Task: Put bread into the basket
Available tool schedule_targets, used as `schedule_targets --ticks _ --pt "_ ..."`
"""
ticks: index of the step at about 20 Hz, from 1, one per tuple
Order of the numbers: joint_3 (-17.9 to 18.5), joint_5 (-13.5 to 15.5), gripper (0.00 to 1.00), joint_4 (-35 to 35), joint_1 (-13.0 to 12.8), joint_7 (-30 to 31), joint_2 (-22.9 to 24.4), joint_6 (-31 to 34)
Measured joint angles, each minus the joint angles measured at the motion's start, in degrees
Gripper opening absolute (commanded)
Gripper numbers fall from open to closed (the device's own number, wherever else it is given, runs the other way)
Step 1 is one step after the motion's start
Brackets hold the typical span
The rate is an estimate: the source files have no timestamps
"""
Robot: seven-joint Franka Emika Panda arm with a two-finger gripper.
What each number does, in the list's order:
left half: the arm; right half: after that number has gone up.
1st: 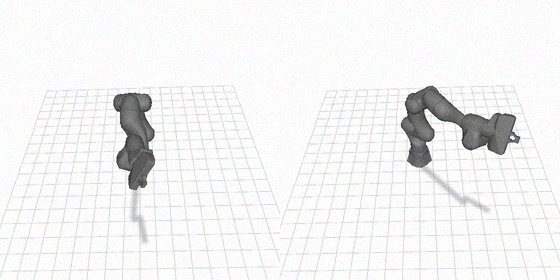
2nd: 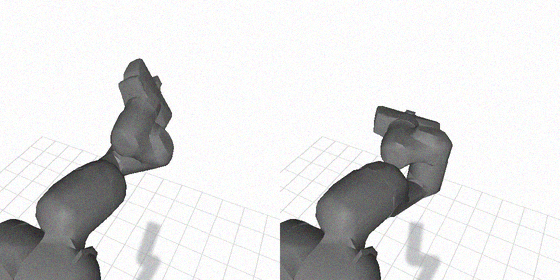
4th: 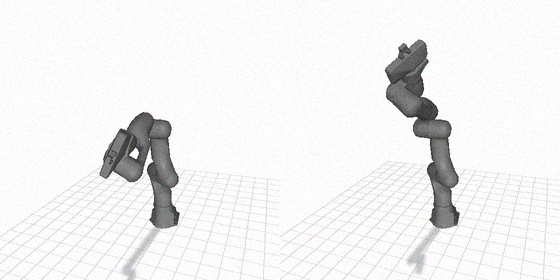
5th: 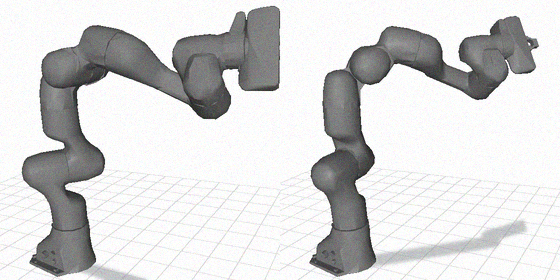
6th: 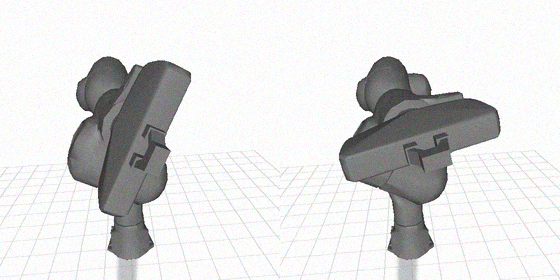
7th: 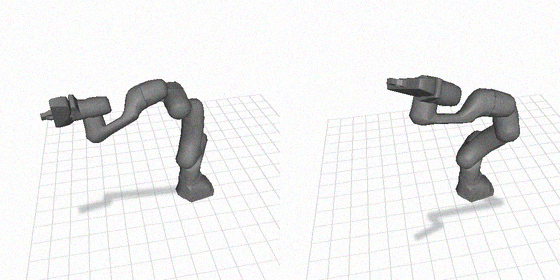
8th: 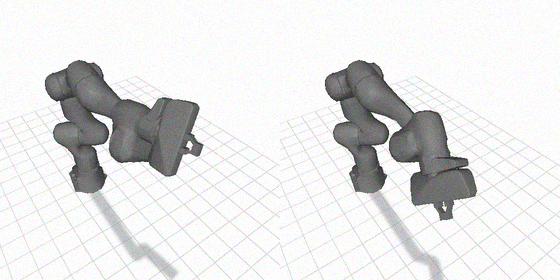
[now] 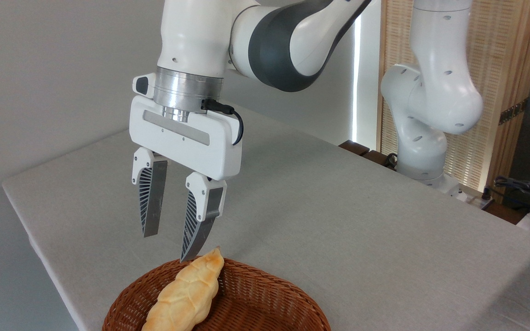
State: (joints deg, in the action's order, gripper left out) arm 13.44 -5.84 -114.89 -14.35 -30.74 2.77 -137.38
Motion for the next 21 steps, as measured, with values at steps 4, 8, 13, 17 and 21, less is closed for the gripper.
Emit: schedule_targets --ticks 4,8,13,17,21 --pt "-0.77 0.00 1.00 0.22 -0.54 1.33 0.29 0.24" --pt "-4.42 0.00 1.00 2.23 -0.99 2.89 1.23 6.78" --pt "-7.30 2.23 1.00 7.32 -1.13 2.93 2.43 20.82" --pt "-8.28 5.74 1.00 8.54 -1.16 2.92 2.40 26.85" --pt "-8.49 7.82 1.00 8.72 -1.14 2.64 2.34 28.52"
